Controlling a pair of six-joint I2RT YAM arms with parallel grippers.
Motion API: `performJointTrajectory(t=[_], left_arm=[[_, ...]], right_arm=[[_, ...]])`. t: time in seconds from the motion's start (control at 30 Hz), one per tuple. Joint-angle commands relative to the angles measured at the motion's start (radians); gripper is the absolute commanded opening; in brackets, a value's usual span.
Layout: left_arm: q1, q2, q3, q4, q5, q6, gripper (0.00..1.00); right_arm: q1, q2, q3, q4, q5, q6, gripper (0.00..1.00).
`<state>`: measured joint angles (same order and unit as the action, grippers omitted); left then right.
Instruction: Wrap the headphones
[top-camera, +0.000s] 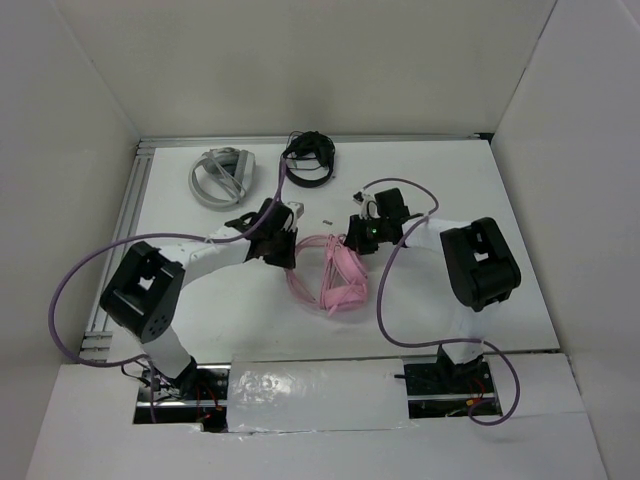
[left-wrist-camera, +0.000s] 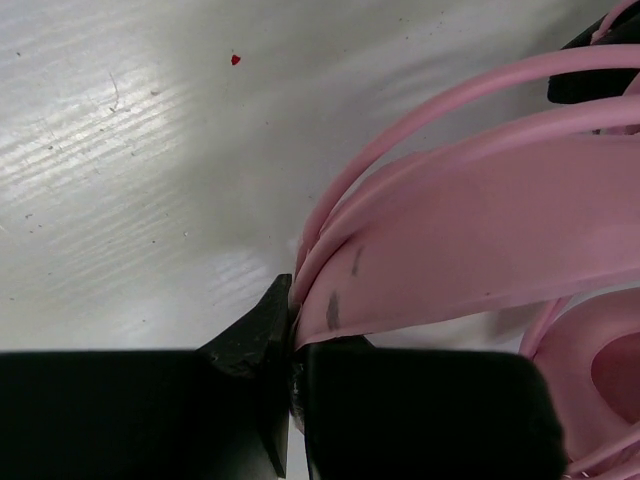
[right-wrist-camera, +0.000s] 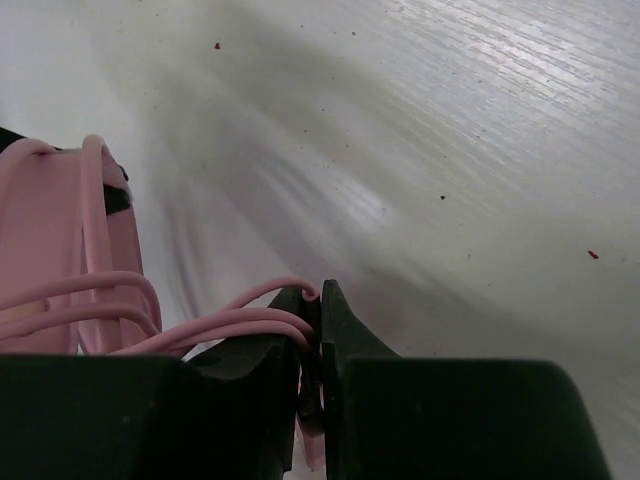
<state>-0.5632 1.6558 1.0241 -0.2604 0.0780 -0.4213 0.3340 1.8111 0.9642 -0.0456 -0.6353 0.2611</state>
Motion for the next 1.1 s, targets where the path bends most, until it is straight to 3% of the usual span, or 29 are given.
performJointTrajectory(t=[0.0, 0.37, 0.73, 0.93, 1.0, 1.07], left_arm=[[0.003, 0.025, 0.099, 0.026, 0.037, -0.126, 0.00], [0.016, 0.136, 0.218, -0.131, -0.017, -0.235, 0.00], [0.069, 0.206, 0.268, -0.152, 0.040, -0.289, 0.00], [0.086, 0.210, 0.272, -0.140, 0.057, -0.287, 0.00], [0.088, 0.213, 0.280, -0.138, 0.063, -0.281, 0.00], [0.086, 0.220, 0.286, -0.140, 0.066, -0.275, 0.12]], right_arm=[[-0.009, 0.022, 0.048, -0.002, -0.017, 0.043, 0.15], [-0.015, 0.106, 0.110, -0.089, 0.035, 0.059, 0.20], [-0.030, 0.105, 0.114, -0.137, 0.060, 0.061, 0.26], [-0.033, 0.096, 0.107, -0.163, 0.083, 0.069, 0.31], [-0.033, 0.085, 0.102, -0.166, 0.092, 0.072, 0.38], [-0.035, 0.077, 0.093, -0.168, 0.098, 0.076, 0.39]])
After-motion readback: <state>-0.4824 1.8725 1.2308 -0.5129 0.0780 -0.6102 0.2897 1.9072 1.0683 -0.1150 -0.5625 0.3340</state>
